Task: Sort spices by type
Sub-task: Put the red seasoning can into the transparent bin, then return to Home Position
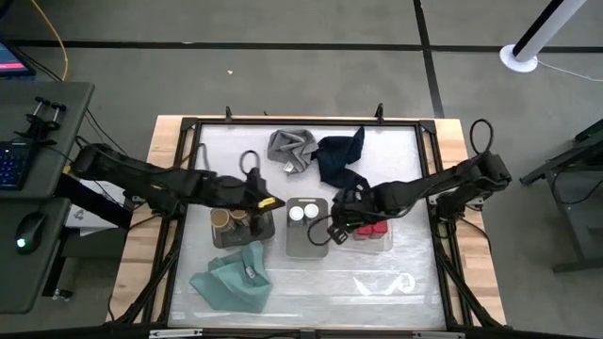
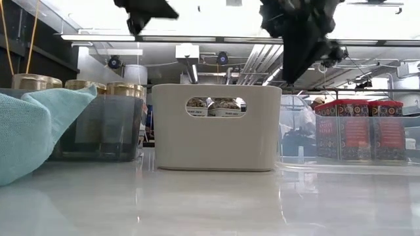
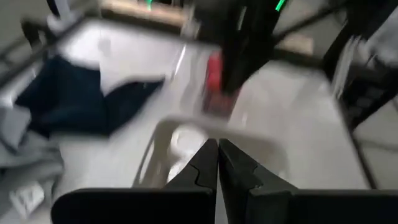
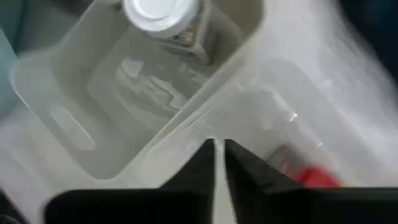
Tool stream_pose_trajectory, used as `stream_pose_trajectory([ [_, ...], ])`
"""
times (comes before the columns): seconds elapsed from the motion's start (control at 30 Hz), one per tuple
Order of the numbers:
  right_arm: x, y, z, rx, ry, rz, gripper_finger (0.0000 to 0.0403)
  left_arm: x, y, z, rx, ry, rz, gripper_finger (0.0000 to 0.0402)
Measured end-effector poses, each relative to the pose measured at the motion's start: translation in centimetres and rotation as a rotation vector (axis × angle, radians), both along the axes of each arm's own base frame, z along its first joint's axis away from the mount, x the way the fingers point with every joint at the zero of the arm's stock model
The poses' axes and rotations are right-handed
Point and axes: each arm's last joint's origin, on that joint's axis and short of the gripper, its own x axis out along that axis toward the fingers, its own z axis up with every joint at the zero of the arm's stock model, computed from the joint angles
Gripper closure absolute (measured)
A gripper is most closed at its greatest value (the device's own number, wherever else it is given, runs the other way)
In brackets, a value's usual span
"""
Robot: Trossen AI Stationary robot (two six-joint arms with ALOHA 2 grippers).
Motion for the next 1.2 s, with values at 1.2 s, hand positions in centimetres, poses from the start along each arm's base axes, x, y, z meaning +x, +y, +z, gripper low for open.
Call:
stream_pose_trajectory([
  [1.2, -0.8, -3.4, 1.0, -0.192, 0.079, 0.405, 0.0402, -4.7, -6.1, 4.6, -0.005, -0.415, 0.148, 0.0401],
])
